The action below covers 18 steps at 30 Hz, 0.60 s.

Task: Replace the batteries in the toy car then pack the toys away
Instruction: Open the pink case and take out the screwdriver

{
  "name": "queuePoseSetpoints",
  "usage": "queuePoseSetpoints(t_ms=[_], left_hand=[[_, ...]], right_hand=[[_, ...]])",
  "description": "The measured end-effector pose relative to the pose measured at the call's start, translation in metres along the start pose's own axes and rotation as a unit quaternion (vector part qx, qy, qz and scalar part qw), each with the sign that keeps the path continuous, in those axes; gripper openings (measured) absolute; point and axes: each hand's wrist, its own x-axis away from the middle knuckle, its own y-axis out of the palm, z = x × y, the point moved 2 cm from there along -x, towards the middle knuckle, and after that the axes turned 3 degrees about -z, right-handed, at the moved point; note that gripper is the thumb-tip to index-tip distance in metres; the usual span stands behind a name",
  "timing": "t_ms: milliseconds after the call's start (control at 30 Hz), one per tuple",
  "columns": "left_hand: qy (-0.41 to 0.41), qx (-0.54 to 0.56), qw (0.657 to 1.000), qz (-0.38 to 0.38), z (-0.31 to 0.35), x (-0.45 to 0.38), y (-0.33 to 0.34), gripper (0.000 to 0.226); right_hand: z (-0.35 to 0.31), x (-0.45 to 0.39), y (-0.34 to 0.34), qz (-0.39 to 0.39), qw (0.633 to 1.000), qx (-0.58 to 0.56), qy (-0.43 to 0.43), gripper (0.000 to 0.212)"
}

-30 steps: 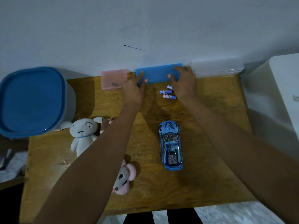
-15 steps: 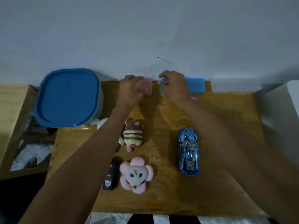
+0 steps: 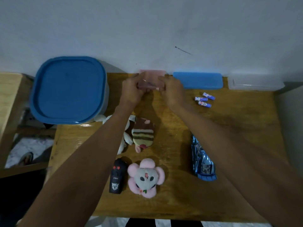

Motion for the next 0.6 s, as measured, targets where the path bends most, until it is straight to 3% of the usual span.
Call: queuePoseSetpoints(t_ms=[267, 467, 600], left_hand=[[0.002, 0.007, 1.000, -0.009, -0.0074, -0.0021, -0.0006, 0.058], [0.023, -0.002, 1.000, 0.004, -0.0073, -0.0019, 0.0000, 0.058], [0.029, -0.010, 1.000, 0.003, -0.0065, -0.0011, -0.0005, 0.055]], right_hand=[[-0.0043, 0.0069, 0.0106, 0.030, 0.995, 0.084, -0.034, 0.033], [-0.0042, 0.0011, 0.0051, 0.002, 0.992, 0.109, -0.056, 0.041], [-0.0055, -0.0007, 0.0080, -0.004, 0.987, 0.148, -0.065, 0.034]])
